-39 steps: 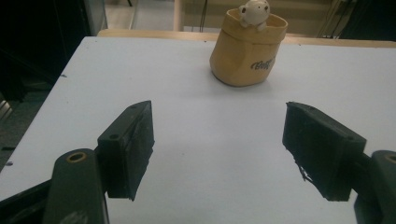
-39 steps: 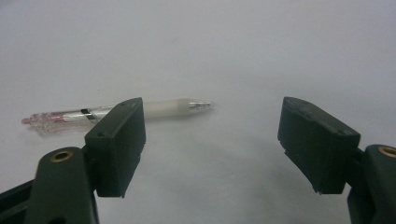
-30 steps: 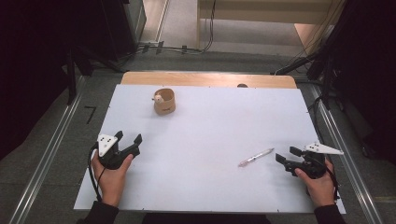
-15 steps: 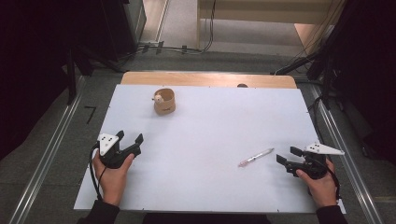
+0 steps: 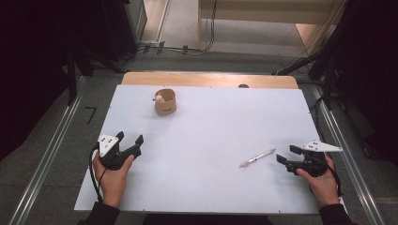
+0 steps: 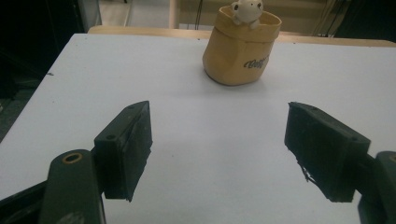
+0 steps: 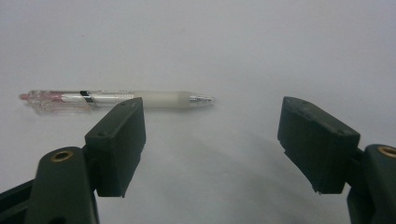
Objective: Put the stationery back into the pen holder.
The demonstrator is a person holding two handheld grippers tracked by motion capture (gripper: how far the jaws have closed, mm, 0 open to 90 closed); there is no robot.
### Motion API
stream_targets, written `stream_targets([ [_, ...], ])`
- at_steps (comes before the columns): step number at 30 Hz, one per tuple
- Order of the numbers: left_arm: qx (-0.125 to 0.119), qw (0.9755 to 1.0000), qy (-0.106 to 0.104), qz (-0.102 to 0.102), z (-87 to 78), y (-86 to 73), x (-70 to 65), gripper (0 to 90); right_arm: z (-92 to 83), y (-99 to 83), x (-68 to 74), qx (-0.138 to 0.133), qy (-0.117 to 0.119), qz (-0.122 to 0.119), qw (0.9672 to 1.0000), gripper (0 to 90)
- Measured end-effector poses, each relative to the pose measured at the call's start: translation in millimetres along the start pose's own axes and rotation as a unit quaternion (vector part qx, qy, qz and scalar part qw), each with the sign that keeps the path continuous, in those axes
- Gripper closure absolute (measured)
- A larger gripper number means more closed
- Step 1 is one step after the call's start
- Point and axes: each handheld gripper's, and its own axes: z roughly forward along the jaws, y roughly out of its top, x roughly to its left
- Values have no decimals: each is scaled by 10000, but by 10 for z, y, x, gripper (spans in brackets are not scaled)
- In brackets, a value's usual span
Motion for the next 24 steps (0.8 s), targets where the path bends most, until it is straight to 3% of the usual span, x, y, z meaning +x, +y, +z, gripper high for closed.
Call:
stream_targets([
  [15, 18, 10000, -19, -16, 10, -1, -7, 243, 159, 56, 57, 219, 57, -424, 9988, 220],
  [24, 19, 10000, -13, -22, -2, -6, 5, 241, 245, 103, 29, 343, 130, -494, 9981, 232],
])
